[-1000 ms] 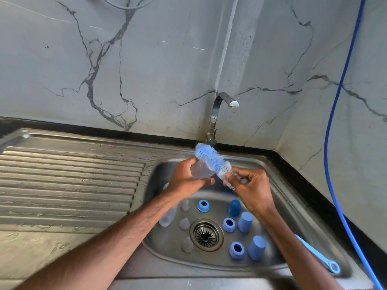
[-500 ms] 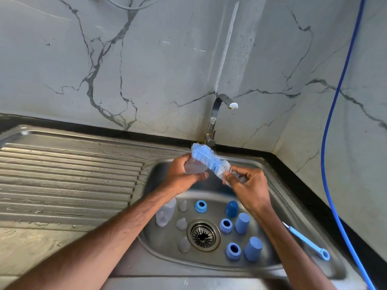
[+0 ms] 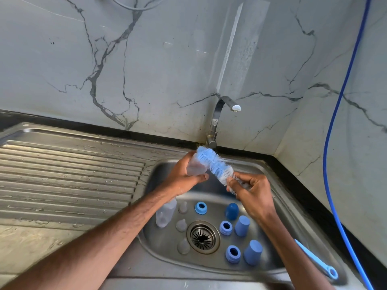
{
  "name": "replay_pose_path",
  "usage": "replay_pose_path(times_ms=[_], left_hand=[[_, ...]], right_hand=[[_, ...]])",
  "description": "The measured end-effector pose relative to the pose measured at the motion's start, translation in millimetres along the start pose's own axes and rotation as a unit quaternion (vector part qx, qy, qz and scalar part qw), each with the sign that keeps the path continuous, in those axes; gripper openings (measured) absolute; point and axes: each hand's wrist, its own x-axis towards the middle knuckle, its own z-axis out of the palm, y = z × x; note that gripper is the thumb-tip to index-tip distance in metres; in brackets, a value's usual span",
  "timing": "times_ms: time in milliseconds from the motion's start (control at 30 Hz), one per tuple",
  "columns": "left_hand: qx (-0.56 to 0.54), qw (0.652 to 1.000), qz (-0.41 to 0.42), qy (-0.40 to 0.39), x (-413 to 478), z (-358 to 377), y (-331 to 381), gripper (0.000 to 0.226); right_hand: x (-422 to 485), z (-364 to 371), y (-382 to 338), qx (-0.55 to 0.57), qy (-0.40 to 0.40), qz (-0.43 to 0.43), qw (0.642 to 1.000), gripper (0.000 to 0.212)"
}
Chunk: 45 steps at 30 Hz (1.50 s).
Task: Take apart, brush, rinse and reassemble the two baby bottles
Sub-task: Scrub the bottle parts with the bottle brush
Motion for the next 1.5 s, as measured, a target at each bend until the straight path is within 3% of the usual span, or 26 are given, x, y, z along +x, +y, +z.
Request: replay_pose_path(times_ms=[167,300,433,533,667,800,900,1033,1167,1333,1400,1500], left_hand=[[0.042,0.998,0.018,-0.036,-3,7,1,0.066],[0.042,0.999,0.006,-0.014,-1,5,0,0.065],[0.081,0.997,0.005,-0.006,-2,5,-1,0.07],[0.108,0.994,0.007,0.02,-3,4,-2,0.065],[0.157,0.986,0.046,0.04,-5,3,0,0.07],[0.099,0.993,0.047,0.033,-3,-1,-1,0.071],[0.072,0.996,0.038,0.031,-1,1,-3,0.063],[-0.007,0.999,0.002,0.034,1,2,-3,0.056],[0.01,1.0,0.002,-0.003,-1,4,-2,0.053],[0.003,0.999,-0.021,-0.033,-2,2,0,0.052],[0.007,0.999,-0.028,-0.044,-3,4,0,0.052],[-0.025,0.997,-0.046,-0.058,-3,6,0,0.059]], right_hand=[[4,3,0,-0.034,0.021,0.026,0.999,0.021],[0,5,0,-0.033,-0.017,-0.003,0.999,0.022],[6,2,5,-0.037,0.019,0.028,0.999,0.018],[1,7,2,-0.039,-0.013,0.0,0.999,0.024],[7,6,2,-0.045,0.02,0.026,0.998,0.034],[4,7,1,-0.002,-0.005,0.016,1.0,0.034],[6,7,2,-0.002,0.022,0.038,0.999,0.033],[-2,12,-3,-0.002,-0.024,-0.008,1.0,0.029],[5,9,-1,-0.028,0.019,0.029,0.999,0.018],[1,12,-3,-0.039,-0.008,-0.005,0.999,0.034],[6,10,0,-0.045,0.021,0.012,0.999,0.028],[1,12,2,-0.029,-0.004,-0.02,0.999,0.025]])
